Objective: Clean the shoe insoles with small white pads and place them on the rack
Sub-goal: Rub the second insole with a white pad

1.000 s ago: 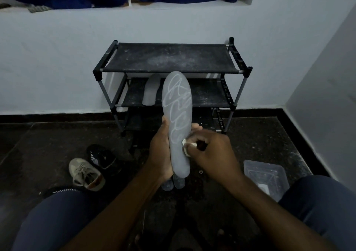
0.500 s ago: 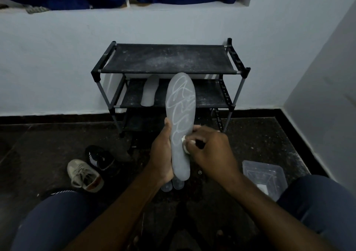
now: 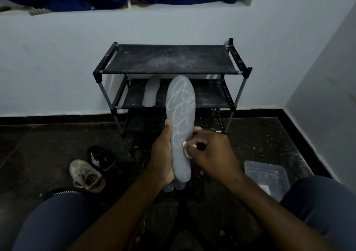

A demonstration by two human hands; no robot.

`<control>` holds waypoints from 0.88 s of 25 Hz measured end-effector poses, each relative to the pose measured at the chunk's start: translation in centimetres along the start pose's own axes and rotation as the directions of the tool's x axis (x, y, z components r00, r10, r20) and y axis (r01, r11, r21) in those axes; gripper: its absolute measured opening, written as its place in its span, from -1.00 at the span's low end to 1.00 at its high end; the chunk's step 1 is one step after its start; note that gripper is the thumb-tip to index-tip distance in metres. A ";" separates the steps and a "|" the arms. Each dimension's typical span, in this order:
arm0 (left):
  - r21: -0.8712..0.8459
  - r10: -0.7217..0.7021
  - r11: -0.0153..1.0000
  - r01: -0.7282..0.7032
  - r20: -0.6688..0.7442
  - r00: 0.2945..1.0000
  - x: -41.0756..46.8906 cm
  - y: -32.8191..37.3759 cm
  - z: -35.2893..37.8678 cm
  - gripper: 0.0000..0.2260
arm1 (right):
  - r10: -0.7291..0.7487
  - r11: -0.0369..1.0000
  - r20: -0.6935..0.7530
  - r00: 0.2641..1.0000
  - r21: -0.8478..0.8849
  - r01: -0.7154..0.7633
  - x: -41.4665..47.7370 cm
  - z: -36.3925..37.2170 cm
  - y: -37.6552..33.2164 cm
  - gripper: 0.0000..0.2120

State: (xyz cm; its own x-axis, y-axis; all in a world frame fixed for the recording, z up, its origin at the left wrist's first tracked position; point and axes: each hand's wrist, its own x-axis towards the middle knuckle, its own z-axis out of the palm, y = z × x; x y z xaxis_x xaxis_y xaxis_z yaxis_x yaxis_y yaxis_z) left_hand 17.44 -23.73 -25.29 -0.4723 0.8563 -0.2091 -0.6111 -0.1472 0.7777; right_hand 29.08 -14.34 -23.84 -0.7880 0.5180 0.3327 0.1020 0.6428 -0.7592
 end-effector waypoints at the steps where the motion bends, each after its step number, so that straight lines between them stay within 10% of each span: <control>1: -0.016 -0.003 1.000 0.002 -0.015 1.000 -0.1 -0.1 0.1 -0.29 | 0.015 1.000 -0.047 0.999 -0.014 -0.016 0.3 -0.2 0.3 -0.88; 22: 0.021 -0.026 0.999 0.028 -0.125 0.992 -0.8 -0.1 1.7 -0.35 | -0.049 0.993 0.074 0.996 0.108 0.040 0.1 -0.4 -0.7 -0.94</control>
State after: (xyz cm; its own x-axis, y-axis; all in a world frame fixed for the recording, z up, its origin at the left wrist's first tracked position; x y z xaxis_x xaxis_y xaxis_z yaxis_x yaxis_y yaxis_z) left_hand 18.92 -23.54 -24.17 -0.5323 0.7911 -0.3014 -0.6105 -0.1121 0.7840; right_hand 29.17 -14.52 -23.00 -0.8349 0.4429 0.3268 0.0042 0.5988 -0.8009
